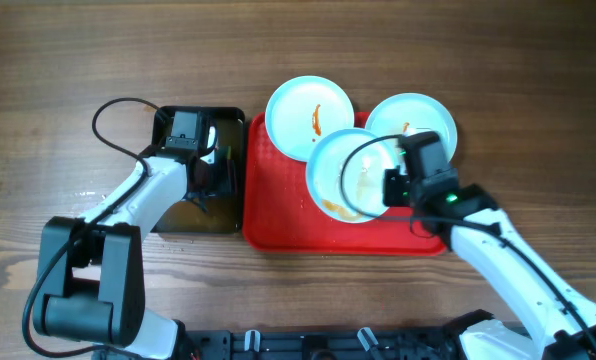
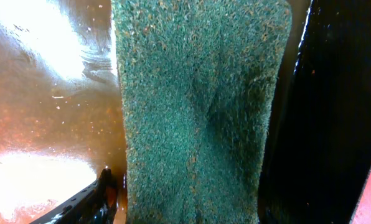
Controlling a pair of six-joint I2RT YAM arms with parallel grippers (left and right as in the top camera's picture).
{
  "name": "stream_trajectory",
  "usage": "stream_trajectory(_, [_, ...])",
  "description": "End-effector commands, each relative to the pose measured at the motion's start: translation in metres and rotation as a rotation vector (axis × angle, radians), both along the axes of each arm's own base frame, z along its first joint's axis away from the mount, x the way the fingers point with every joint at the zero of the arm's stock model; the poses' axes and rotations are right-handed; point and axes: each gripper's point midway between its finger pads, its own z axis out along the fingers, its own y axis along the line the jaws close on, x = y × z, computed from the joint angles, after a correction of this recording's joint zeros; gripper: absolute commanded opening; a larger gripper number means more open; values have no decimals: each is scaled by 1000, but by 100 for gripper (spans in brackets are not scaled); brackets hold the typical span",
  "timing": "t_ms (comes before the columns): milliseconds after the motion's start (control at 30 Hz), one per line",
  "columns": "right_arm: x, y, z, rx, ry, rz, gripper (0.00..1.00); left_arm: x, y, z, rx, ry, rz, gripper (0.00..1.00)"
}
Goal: Clean dirty plates on tray and stack at the side
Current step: 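Lift the wiped front plate with right gripper and place it right of tray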
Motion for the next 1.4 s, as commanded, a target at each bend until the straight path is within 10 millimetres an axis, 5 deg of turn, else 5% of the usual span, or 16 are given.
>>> stream_trajectory(0, [13,11,29,-168,-159,37,4,3,-1,5,-13,-16,-4,68])
stream_trajectory(267, [28,79,92,-577,-515,466,4,7,-2,6,-16,-31,-4,68])
stream_trajectory(500, [43,87,157,-978,-713,568,4,7,-2,6,-16,-31,-4,68])
stream_trajectory(700, [45,80,156,-768,-735,385,4,8,-2,6,-16,-35,-4,68])
stream_trajectory(867, [45,30,98,-308,-533,-30,4,8,-2,6,-16,-35,-4,68])
stream_trajectory(967, [53,11,72,-61,-395,-109,4,8,-2,6,-16,-35,-4,68])
stream_trajectory(1100, [64,-49,69,247,-292,-305,4,8,-2,6,-16,-35,-4,67])
stream_trajectory(1233, [41,-166,50,377,-206,-670,4,8,-2,6,-16,-35,-4,68])
stream_trajectory(1367, [-3,-253,27,386,-167,-997,4,8,-2,6,-16,-35,-4,67])
